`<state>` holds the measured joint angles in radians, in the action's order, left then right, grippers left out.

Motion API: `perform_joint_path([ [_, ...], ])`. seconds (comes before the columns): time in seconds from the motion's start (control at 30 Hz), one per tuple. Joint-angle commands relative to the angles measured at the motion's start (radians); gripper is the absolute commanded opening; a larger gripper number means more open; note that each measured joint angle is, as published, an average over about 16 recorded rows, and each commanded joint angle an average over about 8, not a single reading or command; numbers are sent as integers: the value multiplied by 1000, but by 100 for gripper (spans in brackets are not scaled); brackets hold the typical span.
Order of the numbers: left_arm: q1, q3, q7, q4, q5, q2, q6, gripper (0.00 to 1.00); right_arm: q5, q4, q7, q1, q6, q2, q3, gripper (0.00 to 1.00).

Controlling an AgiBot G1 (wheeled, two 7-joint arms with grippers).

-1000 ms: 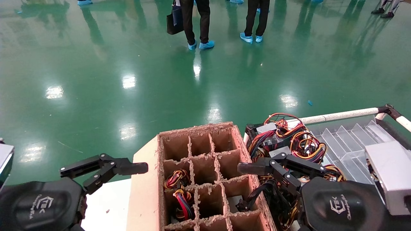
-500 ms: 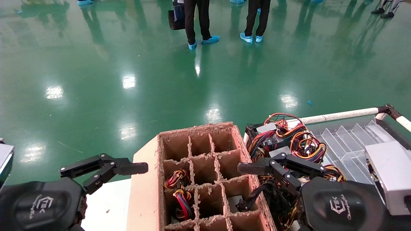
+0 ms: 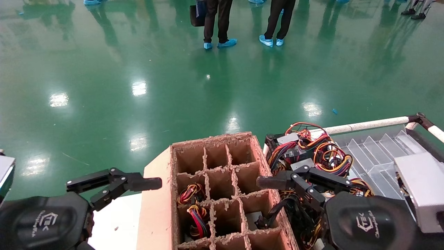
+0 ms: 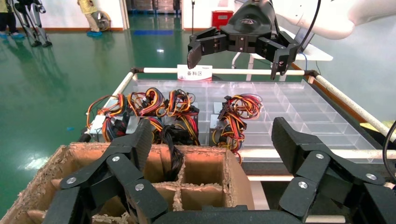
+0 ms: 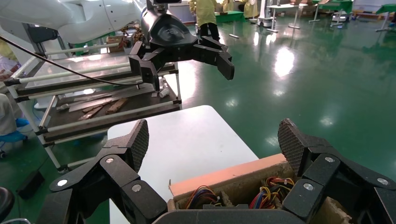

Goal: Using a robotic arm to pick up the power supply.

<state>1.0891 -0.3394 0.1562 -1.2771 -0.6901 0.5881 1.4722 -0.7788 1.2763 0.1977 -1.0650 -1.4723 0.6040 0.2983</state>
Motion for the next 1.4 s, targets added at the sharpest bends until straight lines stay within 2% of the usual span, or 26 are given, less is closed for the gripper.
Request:
perform_joint_path([
  [0.03, 0, 0, 0, 0, 0, 0, 0, 0, -4, -5, 0, 2, -1, -3, 2, 100],
  [0.3, 0, 0, 0, 0, 0, 0, 0, 0, -173, 9, 53, 38, 118, -14, 62, 100],
  [0.73, 0, -1, 0, 1, 0, 0, 0, 0, -334, 67, 160, 130, 306, -52, 105, 100],
  [0.77, 0, -1, 0, 1, 0, 0, 0, 0, -338, 68, 165, 133, 314, -50, 106, 96],
  [0.83, 0, -1, 0, 1, 0, 0, 0, 0, -347, 69, 173, 136, 327, -45, 110, 80],
  [1.0, 0, -1, 0, 1, 0, 0, 0, 0, -374, 69, 195, 126, 347, -27, 123, 19],
  [1.07, 0, -1, 0, 1, 0, 0, 0, 0, -389, 69, 208, 117, 353, -20, 131, 5],
  [1.13, 0, -1, -1, 1, 0, 0, 0, 0, -404, 70, 222, 107, 358, -10, 139, 0],
  [1.4, 1, -1, -1, 1, 1, 0, 0, 2, -466, 73, 272, 57, 372, 43, 174, 0],
])
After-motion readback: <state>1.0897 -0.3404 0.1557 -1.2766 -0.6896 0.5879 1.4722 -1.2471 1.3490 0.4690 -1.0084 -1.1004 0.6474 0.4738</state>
